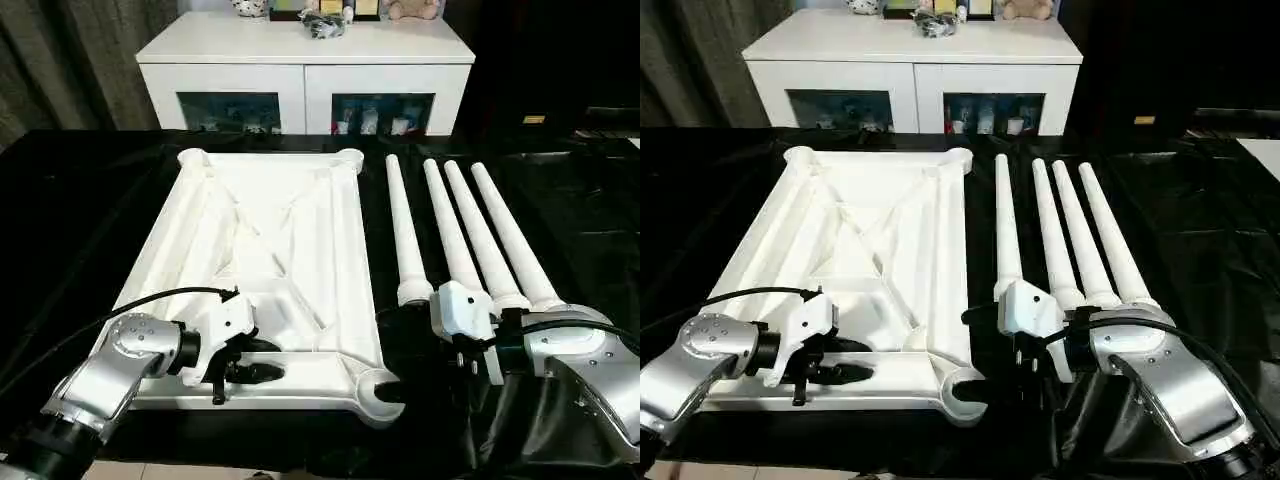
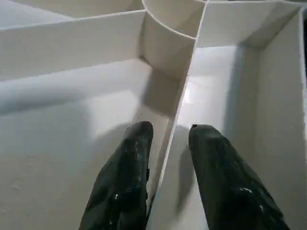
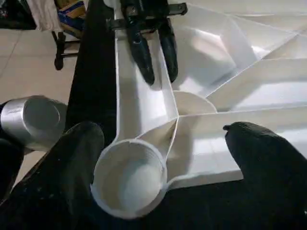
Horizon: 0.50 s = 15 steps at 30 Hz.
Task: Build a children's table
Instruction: Move to table
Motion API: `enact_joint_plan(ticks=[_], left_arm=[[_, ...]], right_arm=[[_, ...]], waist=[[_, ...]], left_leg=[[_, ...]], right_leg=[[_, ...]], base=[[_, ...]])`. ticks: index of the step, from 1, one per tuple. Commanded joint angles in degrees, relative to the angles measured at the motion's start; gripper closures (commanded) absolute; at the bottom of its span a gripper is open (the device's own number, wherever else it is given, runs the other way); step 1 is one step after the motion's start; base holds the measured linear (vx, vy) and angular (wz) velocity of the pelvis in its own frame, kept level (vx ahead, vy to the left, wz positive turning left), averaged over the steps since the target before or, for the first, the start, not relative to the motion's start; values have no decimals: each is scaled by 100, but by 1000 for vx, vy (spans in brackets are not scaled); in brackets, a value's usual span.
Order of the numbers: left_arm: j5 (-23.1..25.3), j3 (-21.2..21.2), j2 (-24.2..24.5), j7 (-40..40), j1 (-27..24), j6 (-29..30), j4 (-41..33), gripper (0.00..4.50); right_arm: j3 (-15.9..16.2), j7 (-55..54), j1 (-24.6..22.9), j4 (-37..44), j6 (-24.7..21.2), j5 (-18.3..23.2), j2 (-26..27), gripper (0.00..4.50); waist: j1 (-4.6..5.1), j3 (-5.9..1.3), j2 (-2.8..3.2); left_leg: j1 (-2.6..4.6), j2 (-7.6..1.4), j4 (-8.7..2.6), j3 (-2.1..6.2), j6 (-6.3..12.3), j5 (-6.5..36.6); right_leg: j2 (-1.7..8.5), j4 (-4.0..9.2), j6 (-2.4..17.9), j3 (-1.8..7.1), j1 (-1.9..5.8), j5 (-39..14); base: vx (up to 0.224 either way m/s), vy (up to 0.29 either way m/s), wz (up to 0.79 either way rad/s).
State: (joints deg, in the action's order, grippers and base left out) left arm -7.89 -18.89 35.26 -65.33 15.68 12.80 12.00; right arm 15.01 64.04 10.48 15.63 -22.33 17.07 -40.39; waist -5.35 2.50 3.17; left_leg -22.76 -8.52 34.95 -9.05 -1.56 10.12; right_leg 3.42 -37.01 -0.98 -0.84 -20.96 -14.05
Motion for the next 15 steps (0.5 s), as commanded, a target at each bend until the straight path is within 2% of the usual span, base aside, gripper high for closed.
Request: enact_joint_plan(ticks=[1, 4, 5, 6, 8, 15], left_arm=[[194, -55, 11, 140, 63, -9, 129, 328], [315, -26, -4, 300, 72, 24, 230, 355], [315, -26, -4, 300, 72, 24, 230, 363], [375, 34, -25, 474, 75, 106, 300, 363], [374, 67, -37, 549, 78, 179, 322, 378], [502, 284, -49, 1034, 61, 377, 455, 390]], right_arm=[[23, 18, -24, 134, -43, -71, -50, 0], [56, 3, -11, 112, -16, -107, -41, 0], [56, 3, -11, 112, -16, -107, -41, 0], [77, -9, 12, 82, -1, -122, -25, 0], [85, -15, 26, 64, 4, -123, -18, 0], [105, -90, 99, -61, 103, -201, 68, 0]], waist=[[-5, -252, -14], [-14, -237, -24], [-14, -230, -23], [-13, -220, -52], [-11, -210, -52], [11, -225, -82]], left_leg=[[208, -454, -547, 191, -110, 2207], [237, -454, -551, 194, -173, 2350], [231, -452, -554, 197, -178, 2359], [231, -453, -567, 199, -188, 2386], [228, -447, -578, 202, -219, 2433], [202, -437, -567, 179, -124, 2160]], right_leg=[[508, 544, 1330, 240, 48, -1191], [527, 583, 1243, 261, 22, -1590], [531, 587, 1229, 264, 23, -1652], [531, 605, 1177, 266, 21, -1793], [544, 615, 1106, 272, 25, -2010], [528, 618, 1067, 262, 24, -1947]], base=[[0, 0, 0], [0, 0, 0], [0, 0, 0], [0, 0, 0], [0, 0, 0], [0, 0, 0]])
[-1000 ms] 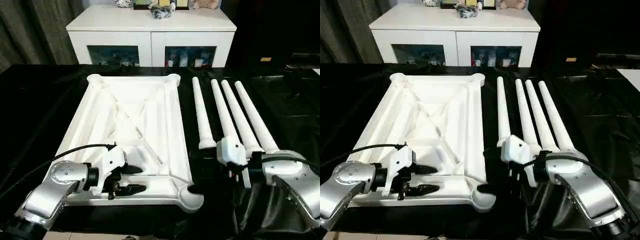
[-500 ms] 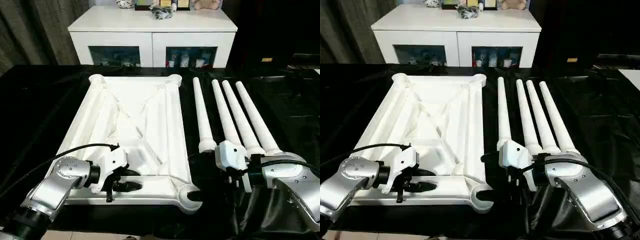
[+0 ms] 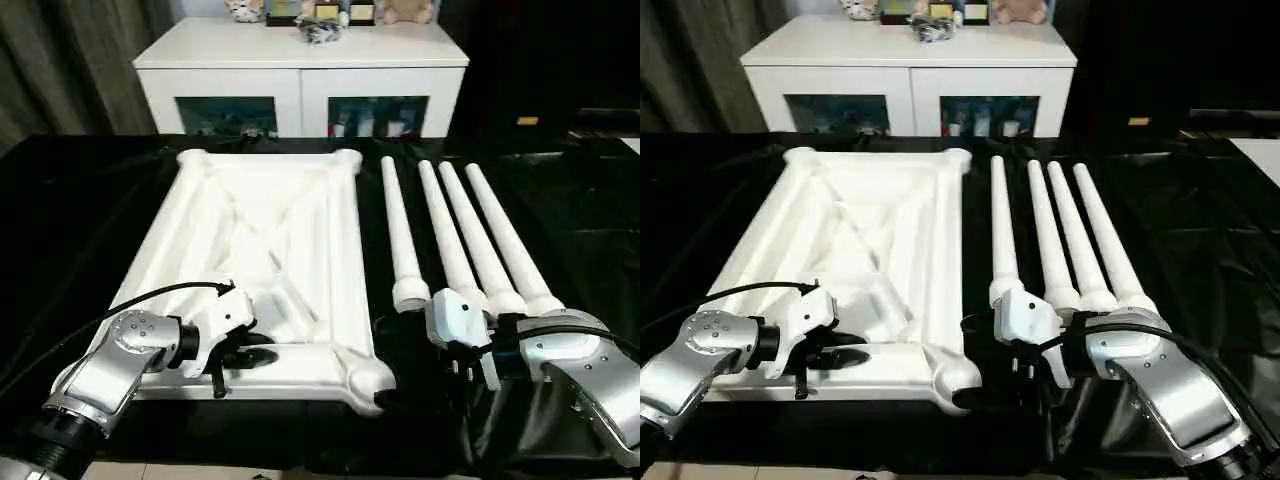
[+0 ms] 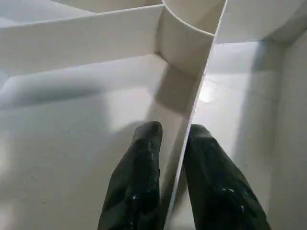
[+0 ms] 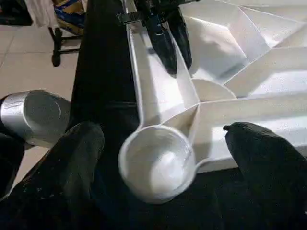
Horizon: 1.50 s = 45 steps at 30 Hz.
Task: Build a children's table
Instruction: Move to table
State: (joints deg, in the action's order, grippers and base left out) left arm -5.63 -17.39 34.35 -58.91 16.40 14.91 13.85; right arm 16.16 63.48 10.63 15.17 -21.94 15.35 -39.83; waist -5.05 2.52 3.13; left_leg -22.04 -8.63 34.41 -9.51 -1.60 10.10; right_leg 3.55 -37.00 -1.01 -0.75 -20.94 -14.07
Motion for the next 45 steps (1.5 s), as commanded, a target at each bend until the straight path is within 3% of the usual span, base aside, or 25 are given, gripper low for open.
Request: enact_joint_plan(ticks=[1, 10, 15, 17, 19, 20, 24, 25, 27, 30, 32, 33, 34, 36, 37, 38, 40, 42, 43, 45], left_arm=[[326, 200, 49, 555, -17, 195, 314, 391], [651, 362, 161, 1244, 19, 417, 601, 406], [690, 434, 152, 1417, 38, 319, 687, 419], [634, 458, 65, 1398, 35, 236, 567, 430], [654, 457, -26, 1470, 87, 53, 573, 430], [628, 475, -60, 1481, 109, 80, 584, 405], [401, 599, 103, 1199, 55, 286, 360, 367], [393, 617, 149, 1147, 28, 280, 311, 355], [281, 705, 208, 988, -25, 367, 173, 339], [165, 933, 375, 862, -118, 422, 18, 302], [117, 1055, 446, 828, -116, 360, 7, 294], [95, 1080, 452, 818, -110, 361, 0, 286], [-109, 1244, 544, 731, -76, 452, -162, 266], [-170, 1284, 587, 700, -65, 493, -242, 255], [-201, 1329, 612, 684, -30, 524, -334, 249], [-201, 1329, 612, 684, -30, 524, -334, 249], [-307, 1371, 627, 564, 4, 581, -566, 223], [-509, 1382, 601, 446, 55, 786, -967, 211], [-597, 1363, 576, 376, 69, 872, -1180, 210], [-763, 1282, 506, 282, 78, 1057, -1587, 192]], right_arm=[[-21, -73, 102, -50, 94, -62, 43, 0], [-65, -363, 234, -292, 278, -269, 209, 0], [-102, -559, 299, -428, 395, -390, 310, 0], [-153, -829, 390, -575, 379, -477, 458, 0], [-209, -1181, 522, -750, 321, -599, 635, 0], [-229, -1270, 560, -795, 287, -614, 688, 0], [-449, -1989, 875, -1019, -569, -544, 1158, 0], [-500, -2048, 943, -1072, -731, -445, 1255, 0], [-562, -2232, 1113, -1223, -948, -379, 1421, 0], [-614, -2671, 1592, -1772, -1154, -505, 1834, 0], [-641, -3019, 1964, -2229, -1316, -648, 2070, 0], [-655, -3090, 2043, -2337, -1334, -673, 2114, 0], [-775, -3703, 2766, -3387, -1387, -895, 2478, 0], [-801, -3919, 3036, -3801, -1360, -972, 2588, 0], [-795, -4159, 3368, -4342, -1275, -1068, 2676, 0], [-795, -4159, 3368, -4342, -1275, -1068, 2676, 0], [-775, -4468, 3787, -5062, -1221, -1182, 2748, 0], [-679, -4795, 4233, -5770, -1245, -1404, 2785, 0], [-702, -4831, 4390, -6009, -1295, -1413, 2814, 0], [-756, -4788, 4633, -6392, -1476, -1389, 2870, 0]], waist=[[-1, -223, -76], [100, -182, -104], [140, -175, -119], [156, -188, -109], [157, -221, -104], [156, -229, -98], [140, -233, -117], [135, -246, -87], [134, -276, -103], [162, -344, -103], [185, -336, -107], [156, -338, -98], [161, -328, -86], [208, -332, -78], [188, -346, -80], [180, -347, -78], [165, -344, -79], [150, -350, -159], [114, -358, -113], [117, -357, -157]], left_leg=[[114, -425, -523, 232, -123, 2148], [140, -386, -535, 251, -215, 2453], [155, -396, -547, 256, -186, 2433], [137, -400, -557, 253, -195, 2346], [160, -394, -546, 222, -166, 2192], [164, -393, -541, 204, -145, 2090], [160, -380, -534, 177, -99, 1905], [171, -378, -530, 176, -102, 1873], [156, -383, -512, 158, -102, 1593], [93, -346, -449, 143, -29, 955], [78, -328, -424, 118, 28, 739], [98, -347, -411, 100, 34, 767], [102, -351, -428, 100, -4, 813], [99, -331, -435, 106, -134, 935], [125, -346, -414, 94, -229, 899], [107, -344, -414, 88, -264, 815], [121, -353, -411, 75, -276, 820], [120, -356, -404, 51, -294, 721], [125, -362, -389, 49, -296, 608], [91, -357, -380, 48, -280, 473]], right_leg=[[514, 621, 1048, 243, 30, -2010], [498, 688, 831, 244, -5, -2621], [498, 699, 818, 257, -15, -2651], [488, 676, 881, 244, -4, -2474], [463, 651, 1024, 245, -5, -1958], [449, 636, 1117, 241, -1, -1639], [440, 605, 1203, 238, 20, -1369], [436, 594, 1235, 240, 7, -1307], [422, 554, 1286, 232, 25, -804], [409, 445, 1428, 200, 75, 105], [382, 433, 1498, 183, 60, 434], [390, 438, 1490, 190, 62, 444], [382, 434, 1507, 184, 55, 369], [391, 433, 1591, 182, 39, 133], [392, 406, 1615, 183, 13, 194], [372, 395, 1587, 176, 39, 337], [373, 374, 1570, 179, 18, 473], [366, 365, 1576, 178, 35, 605], [374, 355, 1574, 175, 33, 731], [348, 317, 1540, 161, 67, 1000]], base=[[0, 0, 0], [0, 0, 0], [0, 0, 0], [0, 0, 0], [0, 0, 0], [0, 0, 0], [0, 0, 0], [0, 0, 0], [0, 0, 0], [0, 0, 0], [0, 0, 0], [0, 0, 0], [0, 0, 0], [0, 0, 0], [0, 0, 0], [0, 0, 0], [0, 0, 0], [0, 0, 0], [0, 0, 0], [0, 0, 0]])
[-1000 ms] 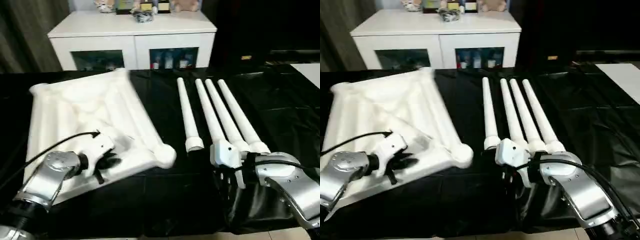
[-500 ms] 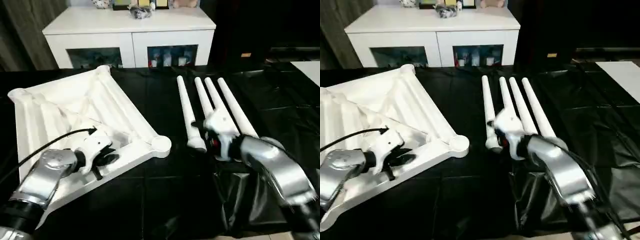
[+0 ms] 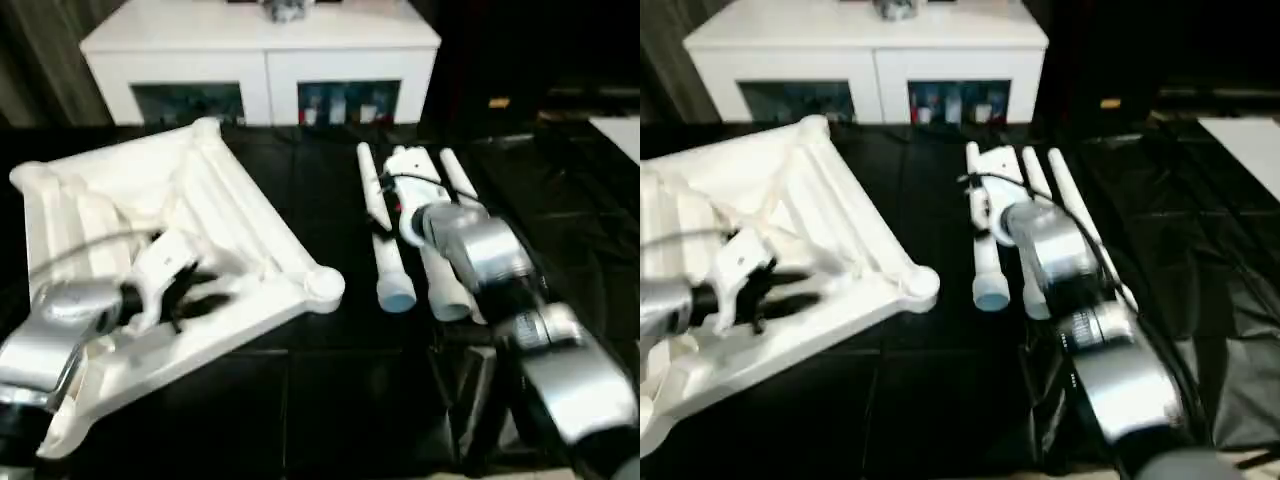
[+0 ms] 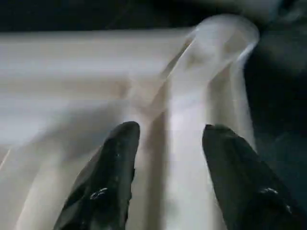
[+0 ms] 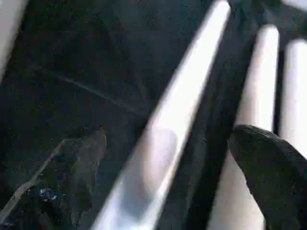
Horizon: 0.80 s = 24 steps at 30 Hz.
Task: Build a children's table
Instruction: Move to table
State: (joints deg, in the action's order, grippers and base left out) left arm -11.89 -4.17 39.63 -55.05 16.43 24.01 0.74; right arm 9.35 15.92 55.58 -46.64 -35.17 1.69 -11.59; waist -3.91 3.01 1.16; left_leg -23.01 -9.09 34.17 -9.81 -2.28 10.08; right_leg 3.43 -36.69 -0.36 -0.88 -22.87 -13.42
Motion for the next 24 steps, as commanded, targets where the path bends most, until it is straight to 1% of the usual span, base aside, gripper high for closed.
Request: enact_joint_plan(ticks=[1, 3, 4, 5, 6, 8, 10, 11, 12, 15, 16, 19, 22, 23, 24], left_arm=[[-178, -65, -32, -123, 75, 192, -357, 178], [-224, -95, -45, -140, 76, 240, -444, 167], [-429, -192, -144, -188, 74, 371, -803, 159], [-517, -226, -189, -203, 67, 424, -978, 159], [-537, -233, -199, -207, 65, 437, -1018, 159], [-614, -303, -274, -202, 66, 553, -1274, 159], [-588, -325, -290, -177, 73, 584, -1300, 159], [-583, -331, -289, -167, 71, 621, -1328, 151], [-581, -342, -283, -168, 68, 648, -1352, 151], [-593, -367, -257, -165, 50, 724, -1439, 151], [-600, -375, -239, -156, 34, 769, -1494, 151], [-605, -403, -204, -115, 20, 821, -1556, 151], [-595, -414, -205, -101, 34, 825, -1562, 151], [-587, -419, -208, -96, 39, 823, -1559, 151], [-583, -420, -208, -98, 42, 822, -1558, 151]], right_arm=[[-96, -8, 192, -312, -187, -16, 65, 0], [-116, 14, 252, -434, -219, -12, 87, 0], [-185, 89, 421, -894, -314, 27, 162, 0], [-252, 162, 488, -1117, -322, 90, 207, 0], [-269, 180, 504, -1170, -320, 105, 218, 0], [-495, 293, 589, -1614, -358, 296, 333, 0], [-535, 330, 588, -1736, -395, 327, 362, 0], [-533, 350, 596, -1806, -402, 312, 369, 30], [-537, 313, 589, -1846, -390, 297, 371, 30], [-590, 263, 587, -1971, -396, 293, 387, 43], [-597, 288, 609, -2079, -370, 248, 397, 69], [-657, 328, 674, -2254, -367, 241, 408, 83], [-668, 343, 706, -2329, -335, 226, 396, 120], [-671, 341, 709, -2339, -328, 225, 391, 120], [-674, 340, 713, -2348, -325, 226, 389, 129]], waist=[[7, -408, 40], [15, -401, 34], [31, -407, 19], [30, -401, 8], [19, -388, 19], [19, -385, 2], [19, -374, 12], [23, -380, 14], [21, -380, 12], [15, -379, 15], [16, -385, 15], [14, -390, 23], [3, -395, 22], [0, -394, 21], [0, -395, 25]], left_leg=[[180, -305, -348, 77, -211, 452], [172, -302, -343, 69, -192, 460], [178, -306, -342, 63, -201, 527], [172, -311, -340, 66, -205, 560], [164, -327, -343, 66, -229, 626], [160, -333, -340, 56, -245, 726], [162, -336, -344, 55, -250, 833], [165, -334, -345, 53, -263, 828], [178, -338, -345, 48, -278, 838], [176, -339, -350, 48, -320, 868], [179, -341, -348, 48, -325, 857], [174, -332, -336, 43, -322, 830], [168, -331, -329, 41, -303, 758], [167, -330, -329, 40, -296, 751], [169, -331, -329, 41, -294, 749]], right_leg=[[365, 272, 1478, 175, 267, 982], [361, 273, 1446, 174, 265, 1036], [368, 273, 1456, 176, 270, 980], [380, 283, 1506, 179, 282, 911], [387, 289, 1540, 183, 278, 831], [379, 280, 1569, 180, 274, 731], [378, 288, 1549, 180, 266, 529], [371, 288, 1531, 174, 265, 480], [368, 292, 1515, 175, 250, 444], [368, 296, 1483, 174, 249, 351], [367, 292, 1481, 171, 247, 367], [360, 283, 1502, 169, 243, 445], [356, 274, 1506, 164, 248, 547], [355, 273, 1506, 163, 248, 561], [354, 271, 1507, 161, 246, 563]], base=[[0, 0, 0], [0, 0, 0], [0, 0, 0], [0, 0, 0], [0, 0, 0], [0, 0, 0], [0, 0, 0], [0, 0, 0], [0, 0, 0], [0, 0, 0], [0, 0, 0], [0, 0, 0], [0, 0, 0], [0, 0, 0], [0, 0, 0]])
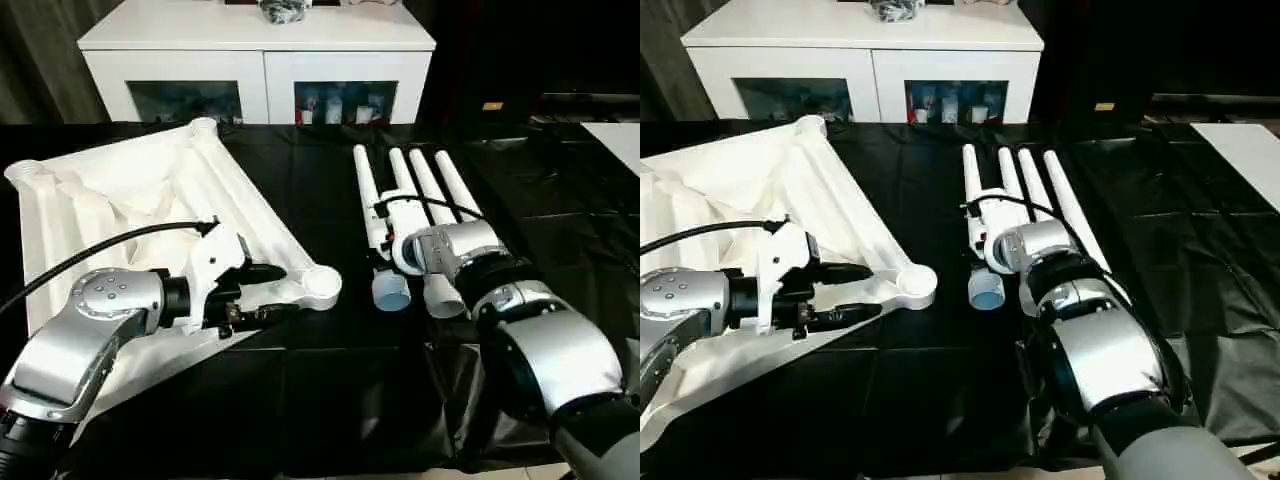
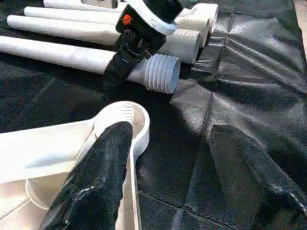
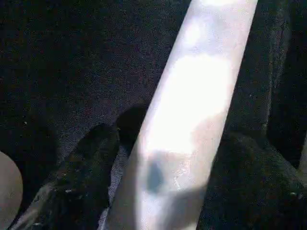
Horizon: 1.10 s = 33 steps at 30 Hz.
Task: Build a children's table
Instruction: Move to table
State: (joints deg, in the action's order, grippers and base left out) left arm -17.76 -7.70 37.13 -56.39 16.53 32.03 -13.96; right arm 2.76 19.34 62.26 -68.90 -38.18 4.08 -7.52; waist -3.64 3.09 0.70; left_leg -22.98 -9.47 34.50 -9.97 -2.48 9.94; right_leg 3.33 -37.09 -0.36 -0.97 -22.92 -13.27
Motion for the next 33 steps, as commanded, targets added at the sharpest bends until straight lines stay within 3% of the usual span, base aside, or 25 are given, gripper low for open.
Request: enact_joint_plan(ticks=[1, 12, 13, 17, 24, 29, 33], left_arm=[[11, -63, 41, 29, 44, 20, -77, 151], [47, -53, 30, 81, 91, 3, -36, 151], [66, -43, 16, 115, 121, -13, -10, 151], [79, 8, -41, 207, 248, -12, 105, 151], [104, 181, -266, 566, 489, 36, 335, 151], [29, 580, -772, 1290, 963, 131, 948, 134], [-465, 960, -1246, 1715, 1259, 684, 1019, 104]], right_arm=[[-28, -11, 56, -146, -15, -11, -25, 149], [-361, -43, 58, -323, -17, 107, -101, 215], [-420, -52, 57, -334, -26, 151, -115, 241], [-559, -64, 79, -357, 9, 205, -145, 254], [-950, 23, 132, -306, -36, 492, -230, 263], [-1417, 635, 25, 309, 429, 992, -353, 264], [-1499, 1307, -270, 1204, 755, 1240, -454, 264]], waist=[[-25, -403, 70], [-43, -408, 96], [-48, -407, 90], [-84, -413, 110], [-157, -430, 94], [-189, -451, 132], [-213, -465, 91]], left_leg=[[163, -291, -362, 58, -271, 766], [172, -296, -357, 58, -289, 849], [173, -296, -357, 58, -292, 854], [180, -292, -352, 61, -309, 853], [170, -289, -341, 61, -312, 780], [169, -294, -319, 67, -231, 774], [162, -293, -292, 67, -88, 560]], right_leg=[[365, 312, 1507, 168, 255, 540], [368, 313, 1523, 165, 249, 479], [363, 313, 1523, 162, 249, 477], [362, 307, 1520, 157, 244, 479], [363, 294, 1508, 155, 257, 666], [372, 280, 1511, 144, 270, 877], [376, 265, 1583, 140, 298, 1182]], base=[[0, 0, 0], [0, 0, 0], [0, 0, 0], [0, 0, 0], [0, 0, 0], [0, 0, 0], [0, 0, 0]])
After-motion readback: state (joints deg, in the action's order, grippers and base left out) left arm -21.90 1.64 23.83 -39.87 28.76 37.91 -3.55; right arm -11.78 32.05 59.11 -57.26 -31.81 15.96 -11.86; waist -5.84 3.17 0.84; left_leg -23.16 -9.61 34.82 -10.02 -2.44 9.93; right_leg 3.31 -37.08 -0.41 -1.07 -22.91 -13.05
